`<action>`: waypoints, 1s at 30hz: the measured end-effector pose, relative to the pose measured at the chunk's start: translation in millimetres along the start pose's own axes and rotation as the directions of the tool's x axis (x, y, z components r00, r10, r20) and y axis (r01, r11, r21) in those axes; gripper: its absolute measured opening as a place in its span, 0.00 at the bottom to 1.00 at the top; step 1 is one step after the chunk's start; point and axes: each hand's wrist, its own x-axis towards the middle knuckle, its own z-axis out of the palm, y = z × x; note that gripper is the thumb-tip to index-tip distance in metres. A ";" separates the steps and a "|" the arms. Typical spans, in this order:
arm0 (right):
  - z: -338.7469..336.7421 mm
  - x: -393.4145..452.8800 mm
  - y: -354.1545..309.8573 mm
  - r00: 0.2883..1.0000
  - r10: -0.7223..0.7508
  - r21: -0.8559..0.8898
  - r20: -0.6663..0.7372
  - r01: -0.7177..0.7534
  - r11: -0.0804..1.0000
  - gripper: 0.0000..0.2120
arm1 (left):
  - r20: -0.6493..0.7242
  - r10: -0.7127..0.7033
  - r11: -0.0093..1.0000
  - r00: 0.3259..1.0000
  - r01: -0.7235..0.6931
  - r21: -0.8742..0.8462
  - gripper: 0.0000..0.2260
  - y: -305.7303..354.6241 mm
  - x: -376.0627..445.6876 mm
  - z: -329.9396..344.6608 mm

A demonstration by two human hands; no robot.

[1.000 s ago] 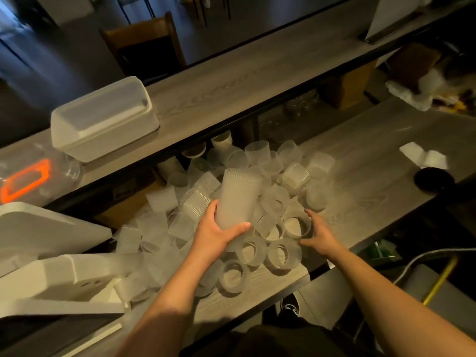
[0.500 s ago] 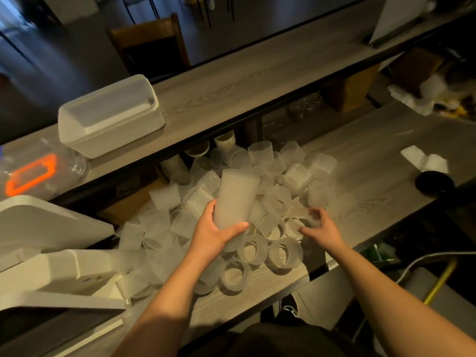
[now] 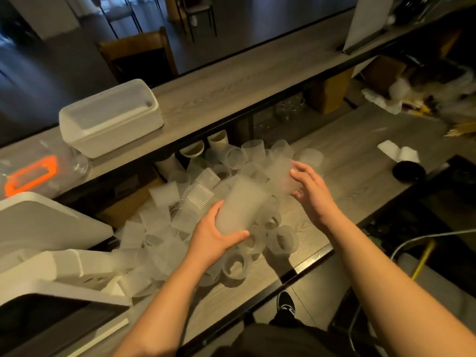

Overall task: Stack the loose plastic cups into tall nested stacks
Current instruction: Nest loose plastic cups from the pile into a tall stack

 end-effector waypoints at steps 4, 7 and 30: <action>26.0 -17.7 -11.4 0.993 -0.096 -0.195 0.064 0.107 0.975 0.38 | 0.011 0.043 0.999 0.999 -0.043 0.025 0.39 -0.3 -10.7 -3.2; 36.6 -29.4 -14.0 0.984 -0.152 -0.304 0.092 0.174 0.937 0.36 | -0.008 0.059 0.998 0.998 -0.059 0.031 0.39 -1.3 -16.5 -6.7; 12.6 -60.1 60.4 0.989 0.001 -0.436 -0.145 -0.065 0.897 0.43 | -0.030 -0.031 0.992 0.999 0.027 -0.127 0.37 -23.5 -47.9 -15.7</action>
